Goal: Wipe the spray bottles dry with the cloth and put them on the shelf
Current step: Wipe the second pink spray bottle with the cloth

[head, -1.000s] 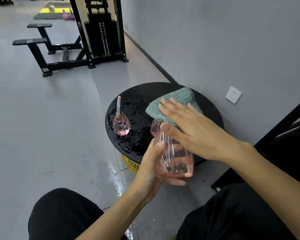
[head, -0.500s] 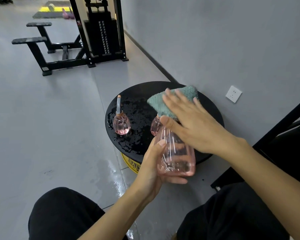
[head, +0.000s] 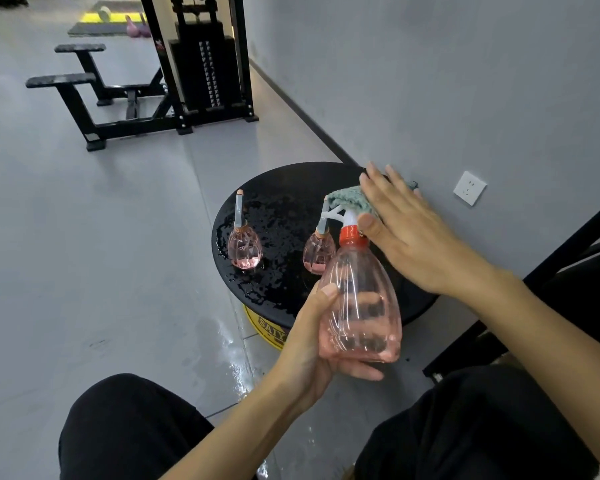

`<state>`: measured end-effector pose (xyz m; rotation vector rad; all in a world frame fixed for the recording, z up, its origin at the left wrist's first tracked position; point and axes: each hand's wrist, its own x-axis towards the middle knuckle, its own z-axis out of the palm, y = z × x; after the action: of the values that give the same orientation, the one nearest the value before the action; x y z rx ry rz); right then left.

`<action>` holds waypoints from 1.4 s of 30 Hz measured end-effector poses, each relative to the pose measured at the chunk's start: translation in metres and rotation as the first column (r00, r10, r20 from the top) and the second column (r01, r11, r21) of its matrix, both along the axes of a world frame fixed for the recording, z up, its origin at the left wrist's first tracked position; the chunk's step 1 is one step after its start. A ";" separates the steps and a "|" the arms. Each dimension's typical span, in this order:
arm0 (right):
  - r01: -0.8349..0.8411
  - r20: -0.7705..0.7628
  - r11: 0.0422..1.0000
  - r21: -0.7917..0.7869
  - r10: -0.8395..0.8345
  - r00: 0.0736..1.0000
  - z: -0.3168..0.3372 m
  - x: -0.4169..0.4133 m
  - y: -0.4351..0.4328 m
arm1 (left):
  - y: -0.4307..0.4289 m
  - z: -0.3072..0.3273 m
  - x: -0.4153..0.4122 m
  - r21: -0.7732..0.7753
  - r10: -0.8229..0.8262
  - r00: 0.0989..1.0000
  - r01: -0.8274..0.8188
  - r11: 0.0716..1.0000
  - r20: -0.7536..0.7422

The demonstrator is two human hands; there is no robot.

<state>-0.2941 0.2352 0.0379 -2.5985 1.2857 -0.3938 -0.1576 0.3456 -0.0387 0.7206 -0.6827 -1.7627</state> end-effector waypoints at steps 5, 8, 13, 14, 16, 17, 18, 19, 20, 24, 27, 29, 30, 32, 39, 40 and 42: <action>-0.068 0.039 0.998 0.015 0.068 0.997 -0.006 0.000 0.021 | 0.000 0.000 0.003 -0.020 -0.008 1.000 0.007 1.000 -0.027; -0.117 0.044 0.992 0.045 0.115 0.992 -0.009 -0.003 0.031 | 0.000 -0.001 0.004 -0.011 -0.004 1.000 0.004 1.000 -0.023; -0.067 0.047 0.997 0.030 0.066 0.997 -0.001 0.000 0.010 | -0.002 0.001 -0.003 -0.026 0.005 0.998 -0.004 1.000 0.062; -0.050 0.045 0.999 0.021 0.050 0.998 0.002 0.004 0.006 | -0.002 0.002 -0.004 -0.030 0.010 0.997 -0.007 1.000 0.075; -0.058 0.009 0.998 0.000 0.058 0.998 0.005 0.009 0.007 | -0.002 0.002 -0.004 -0.038 0.024 0.996 -0.021 0.999 0.088; -0.085 -0.018 0.996 -0.005 0.085 0.996 0.007 0.012 0.011 | -0.002 0.002 -0.002 -0.047 0.027 0.995 -0.023 0.999 0.093; -0.123 -0.042 0.992 0.001 0.123 0.992 0.007 0.014 0.017 | -0.002 0.002 -0.001 -0.053 0.030 0.994 -0.024 0.998 0.102; -0.160 -0.060 0.987 0.021 0.161 0.985 0.007 0.015 0.023 | -0.002 0.001 0.001 -0.054 0.035 0.993 -0.029 0.998 0.112; -0.188 -0.074 0.981 0.045 0.190 0.979 0.008 0.015 0.026 | -0.002 0.001 0.002 -0.054 0.039 0.992 -0.033 0.998 0.119; -0.176 -0.102 0.983 0.051 0.180 0.978 0.012 0.013 0.016 | -0.002 -0.002 0.001 -0.027 0.041 0.993 -0.038 0.999 0.114; -0.093 -0.107 0.996 -0.006 0.092 0.990 0.011 0.009 -0.002 | -0.001 -0.003 0.000 -0.002 0.038 0.995 -0.038 0.999 0.097; -0.096 -0.121 0.995 -0.009 0.094 0.988 0.008 0.009 -0.002 | 0.000 -0.003 0.001 0.000 0.034 0.995 -0.034 0.999 0.094; -0.119 -0.128 0.993 0.002 0.118 0.985 0.007 0.009 0.002 | 0.000 -0.003 0.002 -0.008 0.040 0.995 -0.039 0.999 0.091; -0.175 -0.132 0.984 0.045 0.180 0.975 0.006 0.012 0.014 | -0.001 -0.004 0.004 -0.035 0.047 0.994 -0.044 0.998 0.099; -0.168 -0.097 0.984 0.055 0.173 0.980 0.012 0.011 0.007 | 0.000 -0.001 0.003 -0.037 0.061 0.991 -0.057 0.998 0.121; -0.135 -0.090 0.990 0.030 0.137 0.986 0.012 0.010 0.002 | 0.001 0.000 0.002 -0.035 0.058 0.992 -0.054 0.998 0.116; -0.105 -0.089 0.995 0.003 0.105 0.990 0.010 0.009 -0.001 | 0.002 0.000 0.002 -0.024 0.051 0.993 -0.049 0.999 0.110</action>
<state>-0.2855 0.2338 0.0479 -2.6988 1.1695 -0.2630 -0.1560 0.3472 -0.0385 0.8190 -0.7513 -1.6769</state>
